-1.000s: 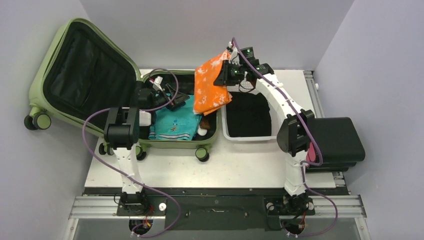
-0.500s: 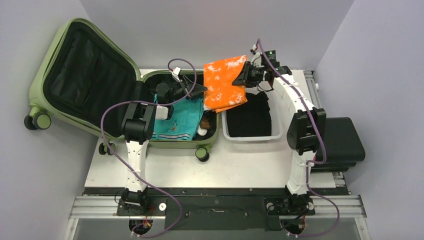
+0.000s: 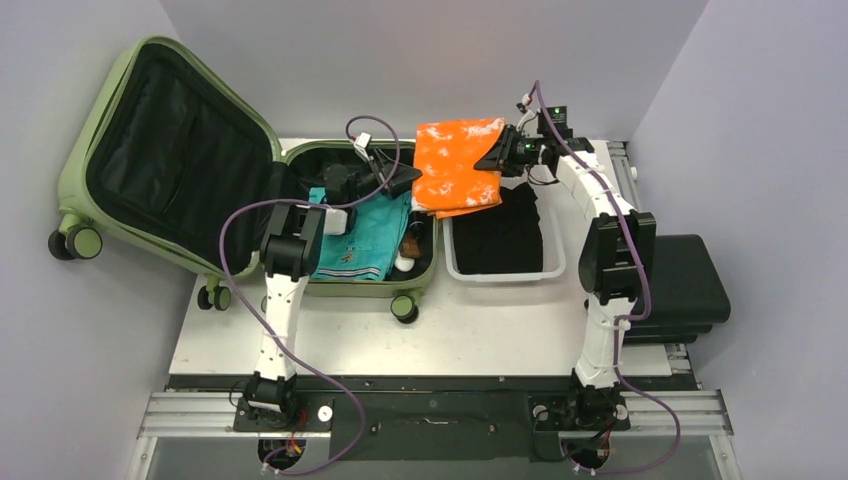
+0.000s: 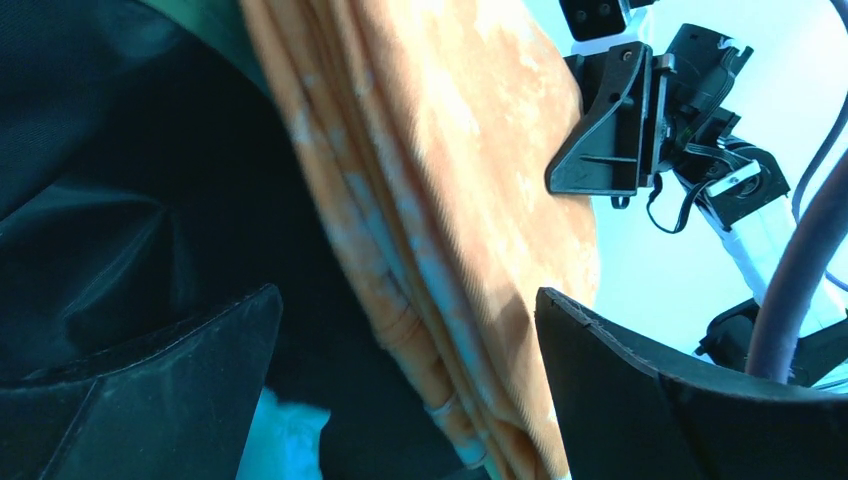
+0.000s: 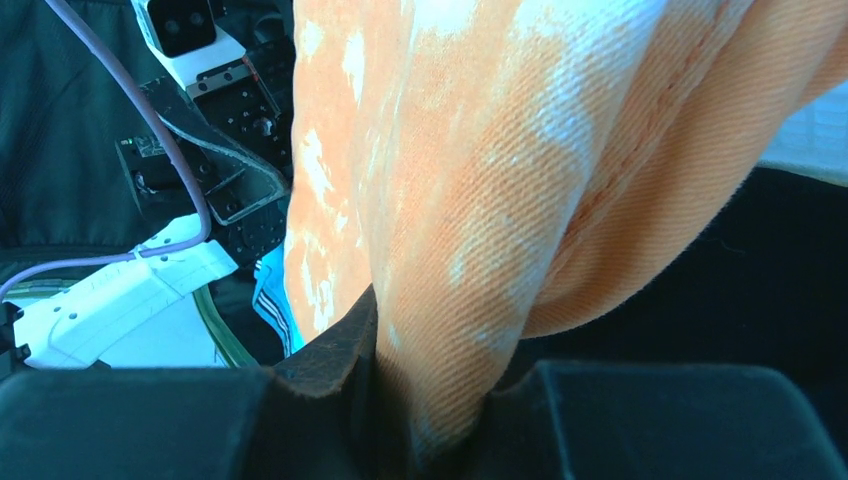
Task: Open, take out, and arrange the luggage
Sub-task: Place the clothes in the bin.
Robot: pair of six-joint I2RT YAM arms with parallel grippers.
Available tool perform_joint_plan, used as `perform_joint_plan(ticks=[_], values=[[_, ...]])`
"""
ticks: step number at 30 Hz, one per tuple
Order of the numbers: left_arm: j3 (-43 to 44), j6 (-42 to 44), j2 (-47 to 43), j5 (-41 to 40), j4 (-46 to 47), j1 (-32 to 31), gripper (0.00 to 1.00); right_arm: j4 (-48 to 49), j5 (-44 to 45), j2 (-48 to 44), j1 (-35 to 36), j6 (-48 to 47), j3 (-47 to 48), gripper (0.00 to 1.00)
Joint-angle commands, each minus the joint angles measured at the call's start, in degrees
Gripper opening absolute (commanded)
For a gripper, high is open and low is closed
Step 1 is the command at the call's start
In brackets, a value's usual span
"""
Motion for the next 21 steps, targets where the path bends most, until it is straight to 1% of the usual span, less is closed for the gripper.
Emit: perform_joint_plan(ticks=[1, 7, 9, 11, 12, 13, 14, 15, 16, 21], values=[[5.7, -4.6, 2.2, 1.2, 5.2, -2.4, 0.96, 4.1, -1.0, -0.2, 0.2, -2.2, 3.7, 0.00], [7.7, -6.2, 3.7, 1.3, 6.0, -3.4, 0.97, 3.7, -0.6, 0.0, 0.2, -2.9, 3.7, 0.00], [7.5, -6.5, 4.0, 1.3, 6.5, -3.3, 0.90, 3.6, -0.5, 0.0, 0.3, -2.9, 3.7, 0.00], [7.3, -6.8, 4.0, 1.4, 6.8, -3.3, 0.69, 3.5, -0.5, 0.1, 0.2, -2.9, 3.9, 0.00], [6.8, -6.9, 3.9, 1.3, 6.7, -3.1, 0.45, 3.4, -0.4, 0.1, 0.2, -3.0, 4.0, 0.00], [6.5, -6.8, 3.4, 1.1, 6.7, -3.1, 0.33, 3.4, -0.4, 0.1, 0.3, -3.0, 4.1, 0.00], [5.7, -6.7, 3.0, 0.7, 6.5, -2.8, 0.14, 3.4, -0.4, 0.2, 0.3, -3.1, 4.2, 0.00], [5.3, -6.2, 2.0, 0.6, 6.2, -2.7, 0.06, 3.4, -0.3, 0.2, 0.3, -3.2, 4.2, 0.00], [4.7, -6.0, 1.6, 0.4, 5.7, -2.5, 0.00, 3.0, -0.3, 0.1, 0.3, -3.4, 4.4, 0.00], [3.4, -5.0, -3.8, -1.0, 3.9, -1.8, 0.00, -1.4, 0.9, 0.3, 0.3, -7.6, 6.1, 0.00]])
